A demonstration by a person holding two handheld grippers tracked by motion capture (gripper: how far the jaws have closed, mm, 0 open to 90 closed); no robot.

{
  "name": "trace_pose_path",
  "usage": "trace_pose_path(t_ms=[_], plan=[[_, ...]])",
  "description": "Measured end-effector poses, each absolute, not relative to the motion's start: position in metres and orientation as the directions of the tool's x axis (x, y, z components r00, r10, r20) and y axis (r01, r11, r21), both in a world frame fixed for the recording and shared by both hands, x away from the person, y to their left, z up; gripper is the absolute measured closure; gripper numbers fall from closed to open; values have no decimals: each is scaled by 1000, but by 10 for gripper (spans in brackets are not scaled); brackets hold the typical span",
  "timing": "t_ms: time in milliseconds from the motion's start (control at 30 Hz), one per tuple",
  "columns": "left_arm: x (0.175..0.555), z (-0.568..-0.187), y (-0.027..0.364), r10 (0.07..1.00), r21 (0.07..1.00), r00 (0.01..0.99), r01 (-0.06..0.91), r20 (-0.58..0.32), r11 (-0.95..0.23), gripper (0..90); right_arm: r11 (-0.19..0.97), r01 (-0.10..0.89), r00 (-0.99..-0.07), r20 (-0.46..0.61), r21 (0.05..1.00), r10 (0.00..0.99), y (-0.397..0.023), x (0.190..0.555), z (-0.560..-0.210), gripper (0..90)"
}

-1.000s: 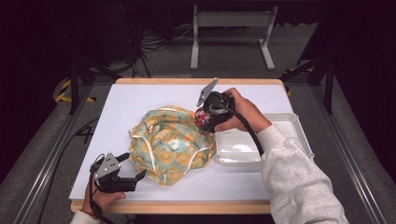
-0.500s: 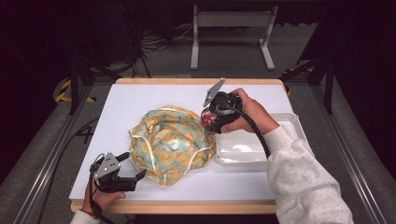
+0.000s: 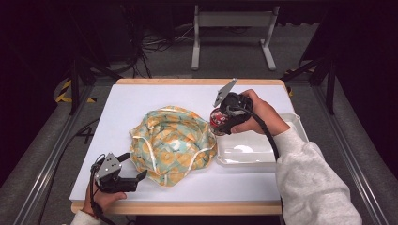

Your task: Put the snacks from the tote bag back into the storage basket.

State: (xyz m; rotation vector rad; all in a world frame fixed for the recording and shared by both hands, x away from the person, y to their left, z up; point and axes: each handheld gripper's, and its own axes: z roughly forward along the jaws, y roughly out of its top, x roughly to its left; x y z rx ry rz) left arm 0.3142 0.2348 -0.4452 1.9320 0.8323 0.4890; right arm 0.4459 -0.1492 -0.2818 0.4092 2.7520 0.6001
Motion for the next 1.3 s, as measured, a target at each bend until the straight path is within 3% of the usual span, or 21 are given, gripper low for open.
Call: trace_pose_path(t_ms=[1300], plan=[[315,-445,233,717,878,697,346,-3,-332,104,850,323,-865,-235,416,443,-215,447,-297,262]])
